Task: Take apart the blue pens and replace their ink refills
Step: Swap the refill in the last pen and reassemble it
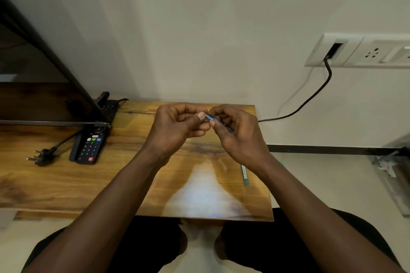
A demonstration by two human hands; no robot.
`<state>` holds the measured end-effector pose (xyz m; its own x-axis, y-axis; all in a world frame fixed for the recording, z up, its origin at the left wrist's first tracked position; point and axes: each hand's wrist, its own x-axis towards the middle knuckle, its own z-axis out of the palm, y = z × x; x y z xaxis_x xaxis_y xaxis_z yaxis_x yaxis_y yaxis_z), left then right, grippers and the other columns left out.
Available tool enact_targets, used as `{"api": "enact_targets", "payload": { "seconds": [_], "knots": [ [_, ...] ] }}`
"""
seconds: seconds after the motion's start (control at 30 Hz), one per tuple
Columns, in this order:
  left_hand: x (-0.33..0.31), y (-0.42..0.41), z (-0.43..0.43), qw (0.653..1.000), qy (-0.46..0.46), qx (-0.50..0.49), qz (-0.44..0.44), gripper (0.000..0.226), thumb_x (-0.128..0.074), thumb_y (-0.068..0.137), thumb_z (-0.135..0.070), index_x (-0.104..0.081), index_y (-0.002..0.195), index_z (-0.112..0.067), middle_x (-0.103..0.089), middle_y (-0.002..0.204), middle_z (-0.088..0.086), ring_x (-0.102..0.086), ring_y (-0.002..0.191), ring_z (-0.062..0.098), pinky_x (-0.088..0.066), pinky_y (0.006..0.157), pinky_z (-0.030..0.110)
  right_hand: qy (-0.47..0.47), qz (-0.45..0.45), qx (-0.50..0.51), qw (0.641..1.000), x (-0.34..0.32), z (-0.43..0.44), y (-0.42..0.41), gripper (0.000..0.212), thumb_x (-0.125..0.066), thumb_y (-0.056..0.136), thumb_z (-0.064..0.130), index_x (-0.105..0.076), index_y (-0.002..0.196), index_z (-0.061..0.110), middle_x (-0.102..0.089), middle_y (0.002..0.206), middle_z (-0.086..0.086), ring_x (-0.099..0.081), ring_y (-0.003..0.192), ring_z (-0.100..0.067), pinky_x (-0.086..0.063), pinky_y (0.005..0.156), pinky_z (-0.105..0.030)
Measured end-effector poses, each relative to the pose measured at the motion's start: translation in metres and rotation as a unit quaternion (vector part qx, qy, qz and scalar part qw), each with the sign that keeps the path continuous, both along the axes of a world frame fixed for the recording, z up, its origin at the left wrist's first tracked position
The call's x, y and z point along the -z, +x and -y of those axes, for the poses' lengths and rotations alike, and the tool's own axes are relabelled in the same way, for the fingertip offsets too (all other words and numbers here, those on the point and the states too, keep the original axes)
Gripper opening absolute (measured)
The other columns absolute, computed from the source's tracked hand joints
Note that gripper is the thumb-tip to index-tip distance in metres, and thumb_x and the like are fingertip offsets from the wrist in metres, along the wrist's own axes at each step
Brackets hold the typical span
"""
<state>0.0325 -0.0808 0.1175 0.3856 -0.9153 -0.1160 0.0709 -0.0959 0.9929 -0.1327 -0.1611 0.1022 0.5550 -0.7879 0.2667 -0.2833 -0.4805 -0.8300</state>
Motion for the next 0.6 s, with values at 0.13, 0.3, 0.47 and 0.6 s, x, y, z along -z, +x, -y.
{"api": "enact_targets", "payload": {
  "seconds": [0.13, 0.3, 0.47, 0.6],
  "knots": [
    [-0.0007, -0.0023, 0.0059, 1.000, -0.003, -0.013, -0.017, 0.016, -0.069, 0.098, -0.006, -0.075, 0.112, 0.000, -0.079, 0.094, 0.022, -0.078, 0.086, 0.025, -0.065, 0.078, 0.032, 0.028, 0.017, 0.001, 0.999, 0.0011, 0.0073, 0.0017, 0.019, -0.069, 0.096, 0.015, -0.074, 0.113, 0.021, -0.072, 0.098, 0.013, -0.068, 0.089, -0.006, -0.057, 0.078, -0.026],
    [-0.0027, -0.0055, 0.0078, 1.000, -0.001, -0.017, -0.014, 0.014, -0.068, 0.098, -0.006, -0.074, 0.109, -0.001, -0.079, 0.092, 0.021, -0.078, 0.084, 0.024, -0.066, 0.076, 0.031, 0.034, 0.026, -0.006, 0.999, 0.0008, 0.0095, -0.0009, 0.020, -0.069, 0.096, 0.015, -0.075, 0.115, 0.021, -0.073, 0.100, 0.011, -0.069, 0.091, -0.006, -0.059, 0.081, -0.031],
    [-0.0028, -0.0067, 0.0067, 1.000, -0.003, -0.015, -0.009, 0.012, -0.068, 0.099, -0.008, -0.073, 0.108, -0.002, -0.079, 0.092, 0.021, -0.079, 0.086, 0.026, -0.065, 0.075, 0.031, 0.035, 0.024, -0.013, 0.999, 0.0013, 0.0099, -0.0030, 0.020, -0.069, 0.096, 0.015, -0.075, 0.114, 0.020, -0.072, 0.100, 0.012, -0.068, 0.090, -0.007, -0.059, 0.081, -0.035],
    [-0.0017, -0.0085, 0.0056, 1.000, -0.009, -0.023, -0.003, 0.008, -0.067, 0.100, -0.010, -0.073, 0.103, -0.005, -0.080, 0.090, 0.018, -0.080, 0.086, 0.026, -0.065, 0.076, 0.032, 0.033, 0.021, -0.016, 0.999, 0.0018, 0.0095, -0.0016, 0.019, -0.069, 0.096, 0.015, -0.076, 0.112, 0.022, -0.072, 0.098, 0.012, -0.068, 0.088, -0.010, -0.059, 0.080, -0.039]
  ]
}}
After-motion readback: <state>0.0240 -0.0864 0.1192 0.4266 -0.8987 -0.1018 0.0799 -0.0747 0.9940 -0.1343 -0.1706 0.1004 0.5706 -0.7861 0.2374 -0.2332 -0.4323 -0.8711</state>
